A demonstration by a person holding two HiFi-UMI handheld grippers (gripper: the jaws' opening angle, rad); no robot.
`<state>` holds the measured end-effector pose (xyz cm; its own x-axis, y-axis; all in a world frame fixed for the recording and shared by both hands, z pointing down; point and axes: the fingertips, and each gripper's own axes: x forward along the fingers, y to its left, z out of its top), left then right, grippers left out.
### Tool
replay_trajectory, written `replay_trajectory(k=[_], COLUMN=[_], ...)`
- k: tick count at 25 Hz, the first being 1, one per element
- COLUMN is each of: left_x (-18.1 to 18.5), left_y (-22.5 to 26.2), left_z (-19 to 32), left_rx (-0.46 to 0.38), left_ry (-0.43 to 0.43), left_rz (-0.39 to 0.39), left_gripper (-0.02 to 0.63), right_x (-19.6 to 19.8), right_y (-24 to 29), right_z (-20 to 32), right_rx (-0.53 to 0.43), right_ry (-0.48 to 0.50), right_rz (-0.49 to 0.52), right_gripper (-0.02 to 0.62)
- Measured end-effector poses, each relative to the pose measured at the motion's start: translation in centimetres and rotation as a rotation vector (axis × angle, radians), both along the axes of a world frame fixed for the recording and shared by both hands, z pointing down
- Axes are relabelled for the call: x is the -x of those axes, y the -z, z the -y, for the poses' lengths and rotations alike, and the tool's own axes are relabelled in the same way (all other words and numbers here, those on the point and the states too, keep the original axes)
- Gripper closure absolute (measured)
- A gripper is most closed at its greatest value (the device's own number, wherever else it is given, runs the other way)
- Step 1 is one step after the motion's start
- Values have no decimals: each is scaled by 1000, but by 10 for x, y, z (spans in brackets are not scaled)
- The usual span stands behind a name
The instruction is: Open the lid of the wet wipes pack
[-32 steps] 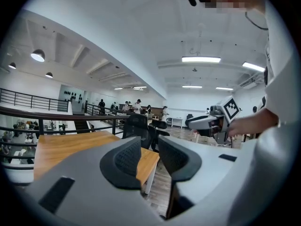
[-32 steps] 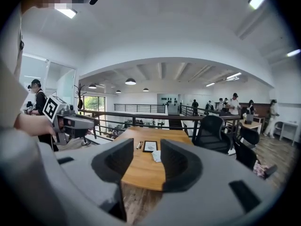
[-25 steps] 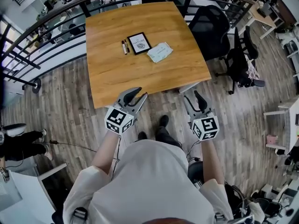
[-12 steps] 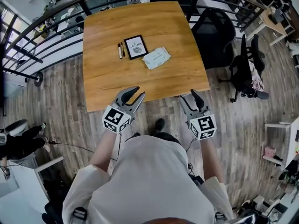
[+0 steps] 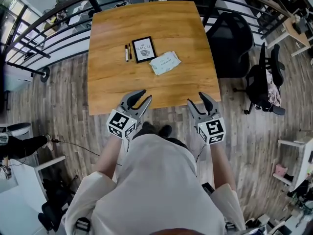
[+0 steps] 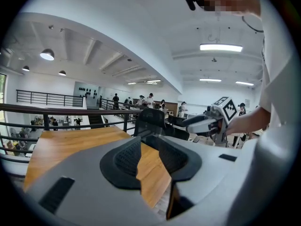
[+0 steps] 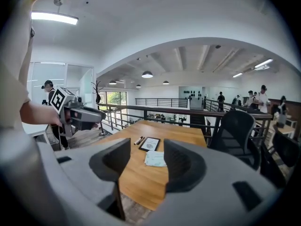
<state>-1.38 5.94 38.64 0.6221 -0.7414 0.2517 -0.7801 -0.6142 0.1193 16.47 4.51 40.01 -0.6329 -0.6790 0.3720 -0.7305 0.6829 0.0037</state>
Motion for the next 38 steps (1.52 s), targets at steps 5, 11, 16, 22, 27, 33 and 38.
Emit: replay_trajectory(k=[5,11,16,22,27,33,38], left_x=[6,15,17,18,14,8,-2], left_y=[-9,-27,-44,-65,-90,-128,-159], left_z=[25,74,126,181,216,247,271], left_rx=[15,46,54,73,78,102,103], left_ry=[5,-28,-83,-152,-203,-221,-213], left_rz=[3,-1,11,20,41,70,104], left_gripper=[495,495,495,495,495,495,495], right_x=[6,15,24,40,51,58,63], right_y=[-13,-30,-44,-66,-91,-133,-172], right_z=[26,70,113,166,202,236,262], right_rx=[24,66,86,132,161,220,269], right_ry=[8,-5,-6,-11,12,78,163], right_rz=[-7,-32,-63,-100,-153,-201,-225], right_gripper=[390,390,390,390,390,390,390])
